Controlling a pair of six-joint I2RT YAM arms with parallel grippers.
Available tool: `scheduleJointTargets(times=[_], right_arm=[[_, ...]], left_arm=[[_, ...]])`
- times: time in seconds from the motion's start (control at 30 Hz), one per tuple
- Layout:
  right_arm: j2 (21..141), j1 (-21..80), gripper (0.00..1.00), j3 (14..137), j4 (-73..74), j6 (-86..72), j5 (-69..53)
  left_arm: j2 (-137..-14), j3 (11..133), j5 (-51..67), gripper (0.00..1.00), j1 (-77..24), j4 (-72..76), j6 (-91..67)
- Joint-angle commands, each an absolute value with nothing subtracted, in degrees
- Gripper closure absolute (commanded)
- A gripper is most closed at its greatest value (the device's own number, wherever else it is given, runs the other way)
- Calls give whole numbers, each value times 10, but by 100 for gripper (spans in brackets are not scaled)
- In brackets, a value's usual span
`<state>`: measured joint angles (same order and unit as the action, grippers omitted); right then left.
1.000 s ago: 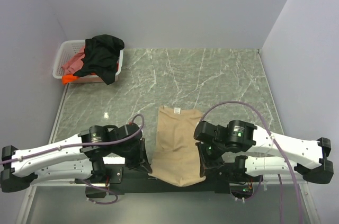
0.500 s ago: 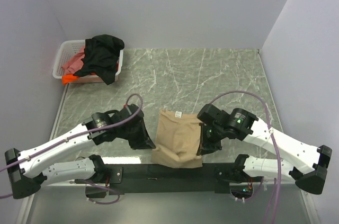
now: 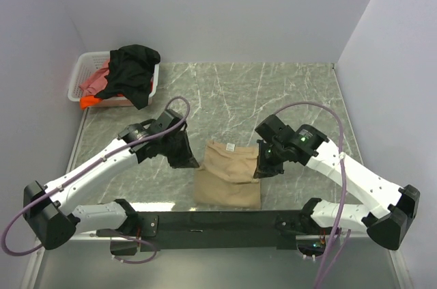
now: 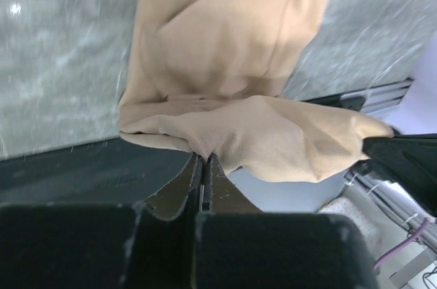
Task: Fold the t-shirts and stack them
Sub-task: Fold the tshirt
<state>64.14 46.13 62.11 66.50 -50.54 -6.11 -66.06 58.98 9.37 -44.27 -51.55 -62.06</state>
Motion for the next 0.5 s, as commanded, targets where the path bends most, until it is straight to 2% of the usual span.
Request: scheduleJointTargets(times=[0.0,0.47], right_arm=[[648,439,100,649,643,-472,-38],[698,367,100,621,582,-418,-35]], left_arm=[[-672,625,111,100,-419,-471,-579],[-777,649,133,99,-388,-387,-526]])
